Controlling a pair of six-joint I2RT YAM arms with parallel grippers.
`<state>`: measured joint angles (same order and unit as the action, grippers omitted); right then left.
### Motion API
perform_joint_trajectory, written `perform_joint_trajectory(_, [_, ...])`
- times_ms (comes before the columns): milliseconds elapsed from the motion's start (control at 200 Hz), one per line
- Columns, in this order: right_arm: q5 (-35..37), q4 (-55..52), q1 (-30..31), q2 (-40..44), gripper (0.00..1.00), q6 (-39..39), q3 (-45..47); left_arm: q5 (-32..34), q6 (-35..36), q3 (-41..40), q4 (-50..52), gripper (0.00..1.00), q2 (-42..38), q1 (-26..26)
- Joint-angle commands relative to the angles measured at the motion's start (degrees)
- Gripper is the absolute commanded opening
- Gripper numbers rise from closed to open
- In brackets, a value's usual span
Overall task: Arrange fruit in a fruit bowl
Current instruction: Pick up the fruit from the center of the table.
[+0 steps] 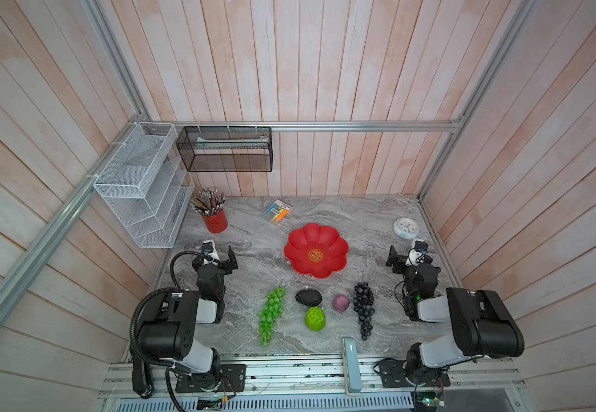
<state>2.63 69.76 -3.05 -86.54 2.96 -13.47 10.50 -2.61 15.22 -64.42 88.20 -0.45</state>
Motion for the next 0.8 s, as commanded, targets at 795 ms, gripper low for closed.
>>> perform_joint_trajectory(795, [7.4,-6.5,0.4,5.0,0.98,2.5,-1.8,1.1,-0.8,1.6,2.5,1.00,-1.7,-0.2])
